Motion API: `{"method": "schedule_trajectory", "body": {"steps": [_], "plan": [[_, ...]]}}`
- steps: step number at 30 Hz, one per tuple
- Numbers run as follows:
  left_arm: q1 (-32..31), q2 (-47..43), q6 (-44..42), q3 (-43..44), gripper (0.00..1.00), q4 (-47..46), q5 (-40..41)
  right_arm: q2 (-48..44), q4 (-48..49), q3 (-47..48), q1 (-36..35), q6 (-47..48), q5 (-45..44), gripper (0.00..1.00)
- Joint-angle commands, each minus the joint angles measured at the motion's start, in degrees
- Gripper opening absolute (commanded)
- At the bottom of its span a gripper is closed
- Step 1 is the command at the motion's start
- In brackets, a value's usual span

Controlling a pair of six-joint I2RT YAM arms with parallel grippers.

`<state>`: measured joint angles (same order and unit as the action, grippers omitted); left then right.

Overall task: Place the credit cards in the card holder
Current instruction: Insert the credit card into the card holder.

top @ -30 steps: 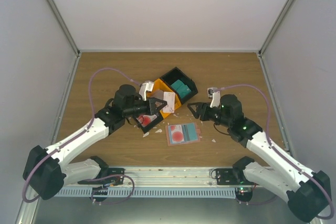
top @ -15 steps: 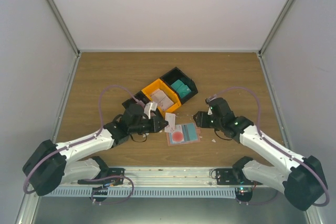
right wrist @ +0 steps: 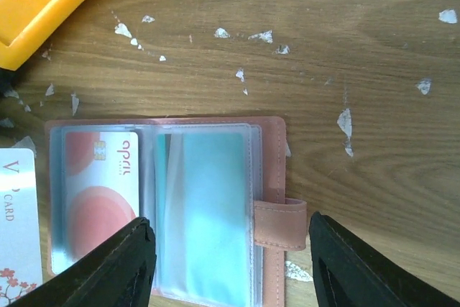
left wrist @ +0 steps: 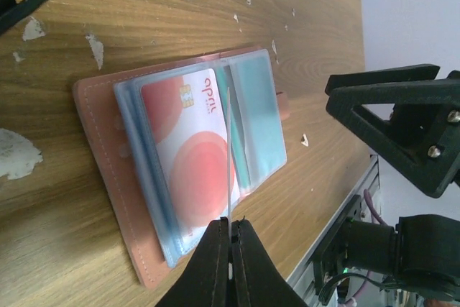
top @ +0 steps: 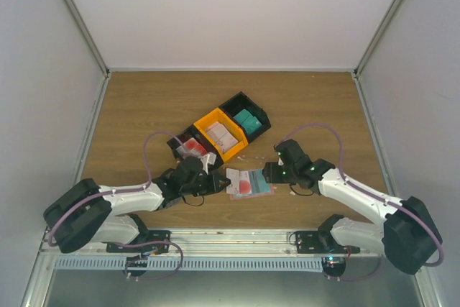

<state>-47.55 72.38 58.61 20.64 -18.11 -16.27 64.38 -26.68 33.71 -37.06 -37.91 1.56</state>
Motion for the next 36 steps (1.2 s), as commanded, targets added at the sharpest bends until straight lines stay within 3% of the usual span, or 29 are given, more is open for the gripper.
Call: {"method": "schedule_trajectory", "body": {"steps": [1,16,26,36], "plan": [[-0.7,2.9,2.5,0.0,0.0,-9.1,0.3,2.7,1.2,-0.1,-0.5,0.0,0.6,0.59],[-6.1,14.4,9.8,4.1,0.0,-17.1,6.6,9.0,-0.6,-1.3,-0.6,1.3,2.1,0.44],[-6.9,21.9,9.0,6.8,0.0,-20.4,7.2,11.9,0.9,-2.7,-0.6,1.9,3.7,0.36],[-7.4,23.3,7.2,8.0,0.0,-20.6,8.1,12.8,1.4,-3.4,-0.6,1.6,4.2,0.28]]}}
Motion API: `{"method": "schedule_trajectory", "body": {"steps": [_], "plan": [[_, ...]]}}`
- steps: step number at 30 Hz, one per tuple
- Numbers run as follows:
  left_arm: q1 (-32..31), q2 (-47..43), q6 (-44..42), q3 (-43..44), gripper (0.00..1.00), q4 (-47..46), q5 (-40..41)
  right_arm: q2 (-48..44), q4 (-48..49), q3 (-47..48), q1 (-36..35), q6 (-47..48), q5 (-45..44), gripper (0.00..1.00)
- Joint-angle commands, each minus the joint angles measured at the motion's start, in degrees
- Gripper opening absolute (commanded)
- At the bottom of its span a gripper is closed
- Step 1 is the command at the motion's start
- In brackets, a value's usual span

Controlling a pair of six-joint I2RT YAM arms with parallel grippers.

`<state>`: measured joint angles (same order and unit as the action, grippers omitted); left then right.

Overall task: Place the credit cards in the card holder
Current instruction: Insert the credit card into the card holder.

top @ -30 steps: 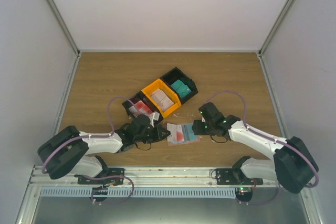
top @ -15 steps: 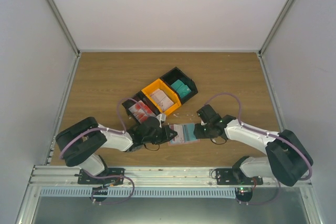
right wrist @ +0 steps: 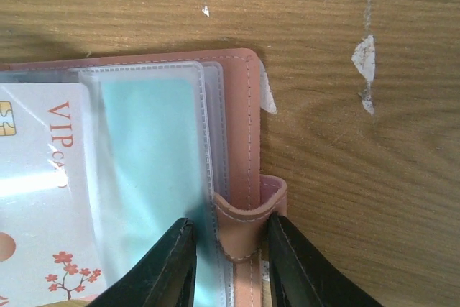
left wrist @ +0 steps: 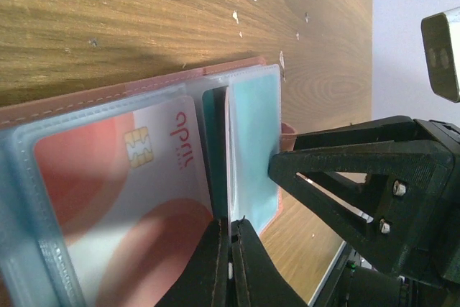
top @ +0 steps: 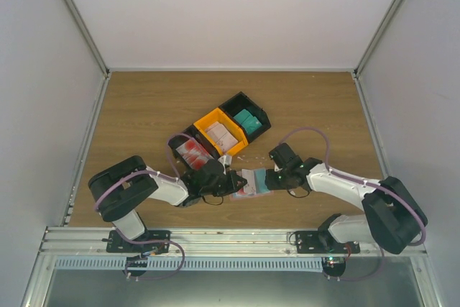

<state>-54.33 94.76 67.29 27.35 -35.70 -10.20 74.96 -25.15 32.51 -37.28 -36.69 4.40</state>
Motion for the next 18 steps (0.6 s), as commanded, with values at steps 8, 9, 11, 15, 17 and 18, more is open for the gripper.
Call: {"method": "schedule_trajectory", "body": {"steps": [8,9,11,15,17,18], "plan": [[-0.8,2.5,-1.5,3.4,0.0,0.4,2.6,1.8,-0.1,-2.7,-0.4,-0.7,1.3,0.25],[-0.9,2.5,-1.5,3.7,0.0,1.1,2.7,1.6,-0.1,-2.8,-0.4,-0.9,1.4,0.25],[-1.1,2.5,-1.0,4.2,0.01,2.3,2.3,1.4,-0.1,-2.9,-0.4,-1.2,1.6,0.24],[-1.2,3.3,-0.5,5.7,0.04,4.8,0.4,0.9,0.2,-3.2,-0.4,-1.7,2.2,0.22],[-1.3,3.5,-0.3,6.6,0.04,7.2,-0.2,0.7,0.6,-3.5,-0.4,-1.8,2.8,0.2],[-1.3,3.6,-0.3,7.0,0.04,8.5,-0.4,0.7,1.0,-3.6,-0.3,-1.7,3.1,0.19]]}}
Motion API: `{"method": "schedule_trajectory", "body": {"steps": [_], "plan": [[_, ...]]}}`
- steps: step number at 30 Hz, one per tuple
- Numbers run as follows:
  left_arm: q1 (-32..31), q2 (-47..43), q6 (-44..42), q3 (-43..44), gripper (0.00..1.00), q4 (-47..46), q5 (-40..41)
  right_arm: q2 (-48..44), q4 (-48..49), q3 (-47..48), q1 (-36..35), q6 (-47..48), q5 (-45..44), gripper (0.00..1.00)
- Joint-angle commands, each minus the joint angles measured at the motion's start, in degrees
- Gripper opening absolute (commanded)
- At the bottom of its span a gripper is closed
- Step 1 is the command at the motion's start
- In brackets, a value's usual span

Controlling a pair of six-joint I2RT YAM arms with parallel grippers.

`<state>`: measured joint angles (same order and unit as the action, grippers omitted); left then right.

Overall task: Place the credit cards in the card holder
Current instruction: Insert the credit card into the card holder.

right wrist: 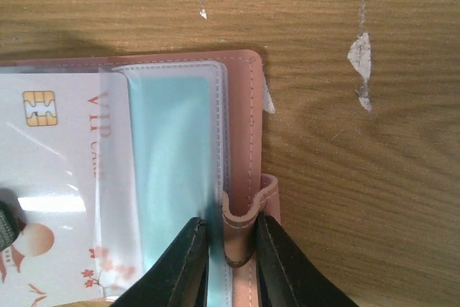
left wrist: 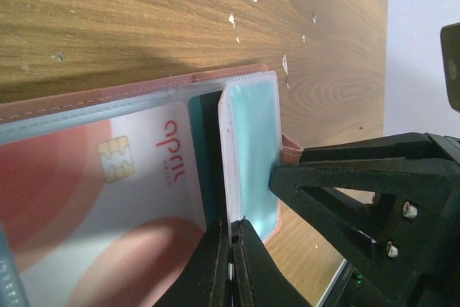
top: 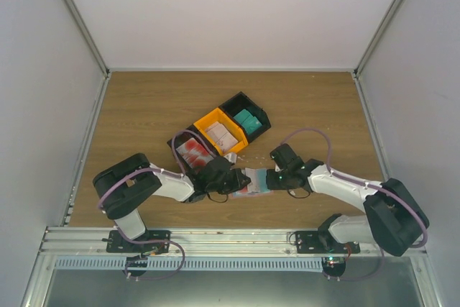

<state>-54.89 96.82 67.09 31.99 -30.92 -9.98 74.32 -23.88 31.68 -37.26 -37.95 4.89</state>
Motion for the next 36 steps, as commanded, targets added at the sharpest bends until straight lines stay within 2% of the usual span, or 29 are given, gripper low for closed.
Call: {"method": "schedule_trajectory", "body": {"steps": [1,6,13,27,31,36], "plan": [[-0.8,1.7,-0.2,2.7,0.04,4.8,-0.7,1.4,0.0,-2.9,-0.5,-0.5,3.0,0.17],[-0.8,2.2,-1.0,3.3,0.09,7.6,-2.2,1.7,0.9,-3.4,-0.4,-0.6,4.3,0.12],[-0.8,2.0,-3.0,4.0,0.15,9.5,-3.1,1.5,0.7,-3.4,-0.4,-1.3,3.2,0.13],[-0.8,-2.9,-7.4,6.8,0.34,22.3,-0.2,0.6,-0.6,-3.1,-0.4,-2.3,0.3,0.13],[-0.8,-4.3,-7.8,6.9,0.34,24.7,0.5,0.5,-0.6,-3.2,-0.4,-2.4,0.2,0.13],[-0.7,-3.5,-8.7,8.2,0.27,26.2,1.4,0.5,-0.2,-3.1,-0.5,-2.4,0.3,0.13]]}}
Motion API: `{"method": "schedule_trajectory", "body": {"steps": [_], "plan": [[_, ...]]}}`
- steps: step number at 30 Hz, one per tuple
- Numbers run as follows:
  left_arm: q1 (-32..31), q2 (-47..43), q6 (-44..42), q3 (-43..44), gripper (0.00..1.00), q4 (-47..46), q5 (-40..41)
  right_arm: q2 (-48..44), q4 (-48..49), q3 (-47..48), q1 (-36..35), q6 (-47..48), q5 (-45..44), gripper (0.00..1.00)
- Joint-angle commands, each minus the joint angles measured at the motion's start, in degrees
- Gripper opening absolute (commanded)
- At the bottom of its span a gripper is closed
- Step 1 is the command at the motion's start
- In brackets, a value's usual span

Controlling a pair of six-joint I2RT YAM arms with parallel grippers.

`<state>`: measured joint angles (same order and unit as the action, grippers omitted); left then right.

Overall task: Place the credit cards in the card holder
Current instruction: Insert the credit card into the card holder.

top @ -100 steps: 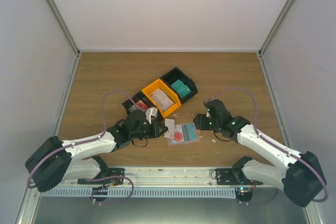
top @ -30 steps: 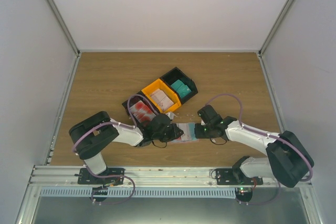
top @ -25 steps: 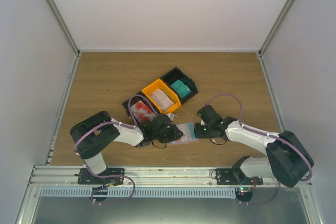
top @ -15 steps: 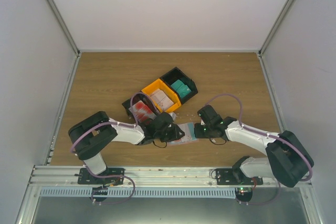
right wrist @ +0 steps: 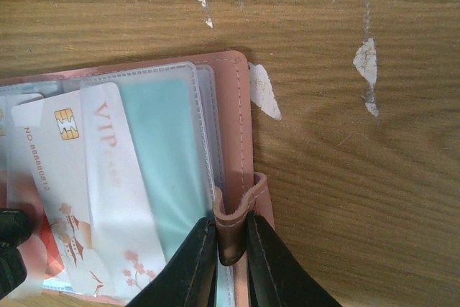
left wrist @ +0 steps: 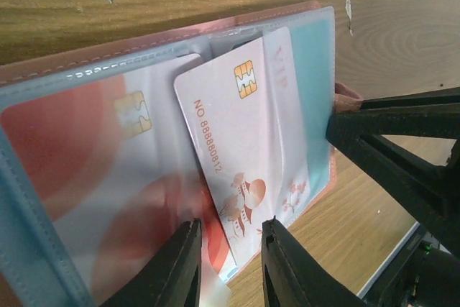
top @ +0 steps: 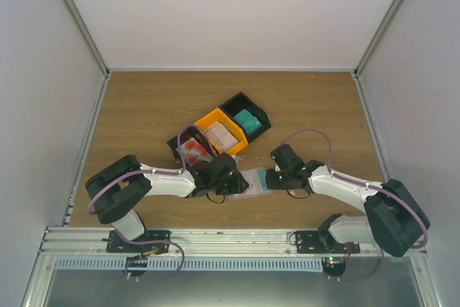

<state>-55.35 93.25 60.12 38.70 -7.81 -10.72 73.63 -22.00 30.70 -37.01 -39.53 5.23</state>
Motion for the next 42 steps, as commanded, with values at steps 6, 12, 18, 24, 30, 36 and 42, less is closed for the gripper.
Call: {"method": "schedule_trajectory", "body": {"steps": [6,12,18,24,30,36,42], "plan": [[0.0,3.1,-3.1,3.9,0.22,3.9,1.5,1.1,-2.1,-2.0,-0.6,-0.7,0.0,0.13],[0.6,5.6,-4.1,6.0,0.16,4.4,0.1,0.6,-2.2,-2.0,-0.6,-0.8,0.1,0.13],[0.8,7.5,-8.1,9.1,0.15,6.1,-1.5,-0.1,-1.7,-2.0,-0.6,-0.9,0.6,0.13],[1.0,8.9,-11.9,10.9,0.15,6.1,-3.8,-1.6,-1.1,-1.9,-0.6,-1.5,1.0,0.19],[1.8,9.2,-14.3,10.9,0.15,3.0,-7.7,-3.5,-1.7,-1.8,-0.6,-2.2,0.8,0.22],[2.0,5.5,-15.9,10.4,0.16,3.2,-7.6,-7.0,-4.6,-0.7,-0.7,-3.5,-3.0,0.28],[2.0,1.9,-15.2,9.9,0.23,7.1,-4.0,-7.6,-4.9,-0.2,-0.6,-3.6,-4.3,0.39]]}}
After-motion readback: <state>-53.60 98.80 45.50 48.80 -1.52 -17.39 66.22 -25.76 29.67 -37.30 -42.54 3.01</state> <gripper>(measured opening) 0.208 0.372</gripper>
